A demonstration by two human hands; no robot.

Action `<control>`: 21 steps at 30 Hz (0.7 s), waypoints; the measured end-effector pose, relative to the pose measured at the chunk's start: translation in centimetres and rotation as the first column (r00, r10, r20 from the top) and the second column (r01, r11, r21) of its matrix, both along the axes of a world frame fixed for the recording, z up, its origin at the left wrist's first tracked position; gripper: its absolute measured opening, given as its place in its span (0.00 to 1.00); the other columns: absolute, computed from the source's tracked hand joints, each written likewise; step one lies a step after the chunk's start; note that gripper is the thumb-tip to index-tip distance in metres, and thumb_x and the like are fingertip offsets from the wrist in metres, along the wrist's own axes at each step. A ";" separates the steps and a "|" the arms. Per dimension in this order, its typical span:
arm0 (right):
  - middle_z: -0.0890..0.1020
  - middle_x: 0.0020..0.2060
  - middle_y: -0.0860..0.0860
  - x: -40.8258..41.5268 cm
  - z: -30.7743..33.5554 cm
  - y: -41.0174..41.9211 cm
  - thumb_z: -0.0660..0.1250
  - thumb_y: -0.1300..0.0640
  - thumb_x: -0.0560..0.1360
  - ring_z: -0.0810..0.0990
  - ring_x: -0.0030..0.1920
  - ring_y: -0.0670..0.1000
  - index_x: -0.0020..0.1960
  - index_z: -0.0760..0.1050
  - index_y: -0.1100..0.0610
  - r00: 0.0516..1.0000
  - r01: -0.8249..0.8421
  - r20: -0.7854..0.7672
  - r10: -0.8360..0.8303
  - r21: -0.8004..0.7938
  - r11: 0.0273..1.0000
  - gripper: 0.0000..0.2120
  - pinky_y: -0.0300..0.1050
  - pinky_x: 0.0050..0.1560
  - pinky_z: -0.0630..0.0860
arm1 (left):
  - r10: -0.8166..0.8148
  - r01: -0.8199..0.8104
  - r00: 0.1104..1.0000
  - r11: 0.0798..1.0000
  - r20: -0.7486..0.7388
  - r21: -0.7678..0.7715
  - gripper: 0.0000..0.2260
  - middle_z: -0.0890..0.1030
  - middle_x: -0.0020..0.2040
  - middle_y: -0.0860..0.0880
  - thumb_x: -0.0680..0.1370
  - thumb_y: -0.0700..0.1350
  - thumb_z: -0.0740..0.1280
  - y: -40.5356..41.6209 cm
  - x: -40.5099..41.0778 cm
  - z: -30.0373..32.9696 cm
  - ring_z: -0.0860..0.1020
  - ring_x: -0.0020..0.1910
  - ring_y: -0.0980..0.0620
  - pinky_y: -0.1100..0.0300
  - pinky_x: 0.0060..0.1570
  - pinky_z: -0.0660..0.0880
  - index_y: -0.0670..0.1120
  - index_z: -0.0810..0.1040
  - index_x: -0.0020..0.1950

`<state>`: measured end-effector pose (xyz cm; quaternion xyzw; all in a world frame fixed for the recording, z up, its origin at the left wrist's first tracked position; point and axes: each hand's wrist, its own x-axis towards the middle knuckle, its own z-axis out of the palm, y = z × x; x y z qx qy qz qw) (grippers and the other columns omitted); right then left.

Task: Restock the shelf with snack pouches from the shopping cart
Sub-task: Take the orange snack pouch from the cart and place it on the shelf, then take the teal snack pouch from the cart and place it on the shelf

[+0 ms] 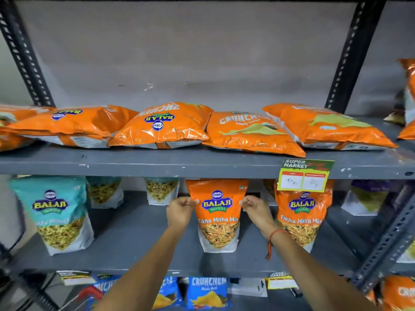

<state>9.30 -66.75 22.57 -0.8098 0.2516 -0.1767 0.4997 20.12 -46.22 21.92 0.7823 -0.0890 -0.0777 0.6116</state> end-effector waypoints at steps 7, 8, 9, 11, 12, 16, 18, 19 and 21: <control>0.78 0.39 0.56 0.1 2.4 6.6 0.73 0.52 0.69 0.79 0.40 0.57 0.44 0.69 0.58 0.874 0.352 0.348 -0.338 0.024 0.936 0.15 0.52 0.43 0.76 | 0.151 -0.159 0.986 0.977 -0.066 -0.144 0.09 0.84 0.39 0.51 0.66 0.47 0.76 5.9 -2.4 2.8 0.80 0.42 0.53 0.53 0.57 0.77 0.48 0.83 0.44; 0.77 0.38 0.56 0.4 3.2 8.3 0.73 0.53 0.69 0.78 0.39 0.57 0.44 0.69 0.58 0.865 0.333 0.391 -0.316 0.024 0.942 0.15 0.52 0.43 0.75 | 0.183 -0.190 0.982 0.968 -0.056 -0.164 0.07 0.84 0.38 0.50 0.65 0.48 0.76 7.7 -2.4 2.9 0.80 0.41 0.53 0.52 0.57 0.77 0.50 0.83 0.41; 0.76 0.37 0.55 0.7 3.9 10.3 0.73 0.53 0.69 0.77 0.38 0.56 0.44 0.69 0.58 0.864 0.295 0.421 -0.276 0.022 0.955 0.14 0.53 0.44 0.75 | 0.221 -0.226 0.974 0.958 -0.045 -0.178 0.07 0.85 0.38 0.50 0.63 0.48 0.76 9.8 -2.4 3.0 0.81 0.39 0.53 0.52 0.57 0.78 0.51 0.83 0.39; 0.75 0.35 0.52 1.6 5.1 14.8 0.73 0.53 0.69 0.75 0.37 0.52 0.46 0.70 0.56 0.868 0.176 0.468 -0.169 0.028 0.984 0.13 0.53 0.43 0.73 | 0.295 -0.294 0.955 0.931 -0.025 -0.215 0.09 0.85 0.35 0.52 0.64 0.47 0.76 14.7 -3.3 3.6 0.78 0.33 0.58 0.57 0.49 0.77 0.50 0.83 0.42; 0.74 0.34 0.49 2.1 5.5 17.4 0.73 0.53 0.69 0.75 0.35 0.46 0.48 0.72 0.55 0.873 0.081 0.479 -0.094 0.049 0.996 0.13 0.49 0.42 0.73 | 0.335 -0.327 0.942 0.911 -0.014 -0.251 0.10 0.84 0.32 0.55 0.66 0.45 0.76 17.2 -4.2 4.3 0.76 0.29 0.62 0.61 0.43 0.75 0.47 0.82 0.45; 0.75 0.34 0.47 3.1 6.7 28.8 0.72 0.55 0.71 0.73 0.31 0.37 0.51 0.73 0.52 0.862 -0.309 0.450 0.233 0.103 0.945 0.12 0.30 0.38 0.71 | 0.530 -0.508 0.848 0.826 0.027 -0.244 0.08 0.83 0.37 0.44 0.69 0.43 0.74 29.3 -7.9 5.3 0.76 0.33 0.60 0.65 0.36 0.75 0.44 0.82 0.48; 0.75 0.34 0.47 2.6 6.2 34.6 0.71 0.58 0.72 0.74 0.30 0.36 0.52 0.73 0.52 0.817 -0.492 0.401 0.414 0.112 0.863 0.11 0.26 0.36 0.70 | 0.625 -0.614 0.781 0.771 0.015 -0.171 0.16 0.86 0.43 0.41 0.64 0.53 0.75 36.5 -9.8 3.3 0.81 0.41 0.53 0.54 0.45 0.78 0.46 0.84 0.46; 0.75 0.34 0.47 2.2 5.5 37.6 0.70 0.60 0.72 0.74 0.31 0.36 0.52 0.72 0.53 0.787 -0.572 0.360 0.502 0.121 0.811 0.11 0.25 0.34 0.70 | 0.670 -0.665 0.742 0.736 -0.003 -0.125 0.17 0.86 0.44 0.41 0.60 0.57 0.74 40.6 -10.3 1.2 0.84 0.44 0.49 0.49 0.48 0.79 0.48 0.84 0.44; 0.75 0.34 0.47 1.4 3.2 43.1 0.69 0.63 0.73 0.74 0.32 0.40 0.52 0.72 0.55 0.721 -0.686 0.275 0.636 0.153 0.711 0.11 0.24 0.33 0.70 | 0.761 -0.763 0.646 0.647 -0.052 -0.016 0.17 0.86 0.45 0.39 0.57 0.59 0.74 48.0 -12.1 -3.4 0.83 0.49 0.40 0.42 0.51 0.79 0.50 0.83 0.39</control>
